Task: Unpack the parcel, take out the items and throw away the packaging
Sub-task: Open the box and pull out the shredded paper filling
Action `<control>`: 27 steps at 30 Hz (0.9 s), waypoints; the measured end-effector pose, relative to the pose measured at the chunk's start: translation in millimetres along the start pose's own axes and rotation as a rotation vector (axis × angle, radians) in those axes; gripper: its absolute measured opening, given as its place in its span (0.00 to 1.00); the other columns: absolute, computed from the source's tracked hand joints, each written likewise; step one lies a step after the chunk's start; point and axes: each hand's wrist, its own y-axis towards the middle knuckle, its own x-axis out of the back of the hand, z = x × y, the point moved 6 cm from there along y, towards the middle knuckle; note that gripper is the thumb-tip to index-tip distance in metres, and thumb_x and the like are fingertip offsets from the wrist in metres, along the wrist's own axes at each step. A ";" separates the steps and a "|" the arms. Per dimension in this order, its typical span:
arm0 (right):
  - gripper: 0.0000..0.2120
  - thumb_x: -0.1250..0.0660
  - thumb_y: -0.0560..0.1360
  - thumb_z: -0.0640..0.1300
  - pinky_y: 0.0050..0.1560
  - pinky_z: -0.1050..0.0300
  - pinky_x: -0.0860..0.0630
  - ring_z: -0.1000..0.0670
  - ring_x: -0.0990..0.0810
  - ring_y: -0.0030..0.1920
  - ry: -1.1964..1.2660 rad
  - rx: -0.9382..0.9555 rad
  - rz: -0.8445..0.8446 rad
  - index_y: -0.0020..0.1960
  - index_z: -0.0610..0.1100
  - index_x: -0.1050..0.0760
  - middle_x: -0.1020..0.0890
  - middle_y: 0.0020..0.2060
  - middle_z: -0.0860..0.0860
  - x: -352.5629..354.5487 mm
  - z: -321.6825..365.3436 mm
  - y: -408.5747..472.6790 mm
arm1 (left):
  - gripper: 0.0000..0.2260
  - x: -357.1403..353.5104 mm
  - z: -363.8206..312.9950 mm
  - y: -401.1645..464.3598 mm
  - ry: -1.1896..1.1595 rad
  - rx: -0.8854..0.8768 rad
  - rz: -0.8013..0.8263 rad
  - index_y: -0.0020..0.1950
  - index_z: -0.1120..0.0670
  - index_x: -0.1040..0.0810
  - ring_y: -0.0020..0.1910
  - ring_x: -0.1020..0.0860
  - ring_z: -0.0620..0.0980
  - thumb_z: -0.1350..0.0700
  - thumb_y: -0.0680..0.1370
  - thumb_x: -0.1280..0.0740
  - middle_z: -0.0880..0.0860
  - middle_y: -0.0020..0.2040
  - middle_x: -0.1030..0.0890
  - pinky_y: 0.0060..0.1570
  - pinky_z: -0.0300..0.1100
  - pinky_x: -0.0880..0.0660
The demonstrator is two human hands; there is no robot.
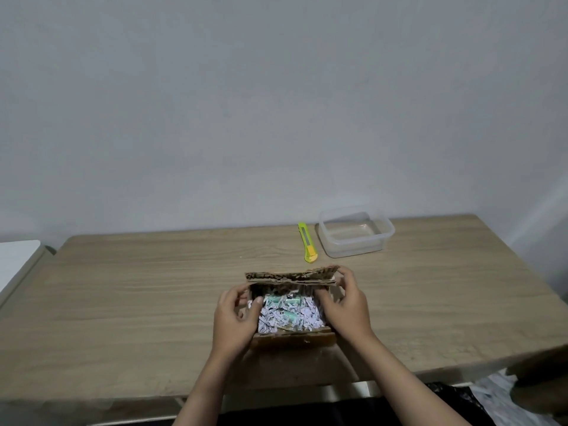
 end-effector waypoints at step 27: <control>0.15 0.31 0.72 0.41 0.54 0.74 0.33 0.56 0.25 0.55 -0.129 0.171 0.115 0.58 0.46 0.25 0.25 0.54 0.53 -21.3 17.8 35.6 | 0.39 -14.7 -17.7 14.0 0.302 -0.112 0.249 0.74 0.49 0.39 0.74 0.43 0.48 0.33 0.68 0.39 0.47 0.76 0.41 0.69 0.44 0.41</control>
